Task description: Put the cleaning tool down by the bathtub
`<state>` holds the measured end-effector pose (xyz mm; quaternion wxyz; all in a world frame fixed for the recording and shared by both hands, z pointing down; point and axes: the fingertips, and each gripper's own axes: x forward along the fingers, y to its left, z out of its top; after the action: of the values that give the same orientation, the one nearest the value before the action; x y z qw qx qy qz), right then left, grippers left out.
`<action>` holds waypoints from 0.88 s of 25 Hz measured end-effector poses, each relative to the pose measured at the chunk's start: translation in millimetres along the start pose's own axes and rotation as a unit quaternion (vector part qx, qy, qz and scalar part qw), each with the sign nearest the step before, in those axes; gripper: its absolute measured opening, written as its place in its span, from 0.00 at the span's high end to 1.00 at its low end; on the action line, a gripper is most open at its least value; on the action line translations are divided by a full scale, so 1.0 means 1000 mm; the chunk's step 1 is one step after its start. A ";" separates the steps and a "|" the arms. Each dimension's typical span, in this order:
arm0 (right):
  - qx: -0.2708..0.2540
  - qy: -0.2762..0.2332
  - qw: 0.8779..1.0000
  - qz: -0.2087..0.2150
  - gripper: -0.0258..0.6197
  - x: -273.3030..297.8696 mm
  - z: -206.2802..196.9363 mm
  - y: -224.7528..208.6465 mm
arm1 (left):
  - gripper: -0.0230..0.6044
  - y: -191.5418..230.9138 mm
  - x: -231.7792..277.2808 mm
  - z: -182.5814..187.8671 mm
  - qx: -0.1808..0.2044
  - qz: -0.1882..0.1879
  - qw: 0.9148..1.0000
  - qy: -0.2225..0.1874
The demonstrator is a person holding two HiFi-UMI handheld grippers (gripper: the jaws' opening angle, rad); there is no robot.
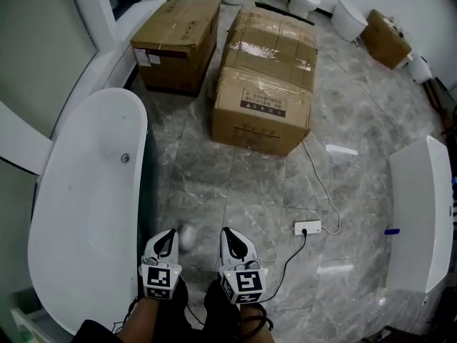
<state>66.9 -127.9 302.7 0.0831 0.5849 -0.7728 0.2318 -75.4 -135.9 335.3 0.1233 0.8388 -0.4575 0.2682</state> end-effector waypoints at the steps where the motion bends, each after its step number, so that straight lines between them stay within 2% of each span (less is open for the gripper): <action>1: -0.002 -0.004 1.000 0.001 0.92 -0.003 0.006 0.003 | 0.96 0.001 -0.002 0.006 0.002 0.000 1.000 -0.004; 8: -0.012 -0.018 1.000 0.013 0.92 -0.027 0.030 0.018 | 0.96 -0.004 -0.022 0.039 0.008 0.000 1.000 -0.022; 12: -0.017 -0.033 0.999 0.013 0.92 -0.036 0.048 0.019 | 0.96 -0.004 -0.036 0.055 0.025 0.011 0.999 -0.043; 16: -0.014 -0.046 0.999 0.004 0.92 -0.049 0.067 0.017 | 0.96 -0.007 -0.051 0.060 0.027 0.014 0.998 -0.047; 22: -0.034 -0.070 0.997 0.009 0.92 -0.067 0.088 0.014 | 0.96 -0.015 -0.067 0.088 0.016 0.009 0.996 -0.087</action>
<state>86.7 -107.4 194.6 0.0462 0.5894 -0.7895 0.1650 -62.3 -120.2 225.2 0.0667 0.8566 -0.4699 0.2025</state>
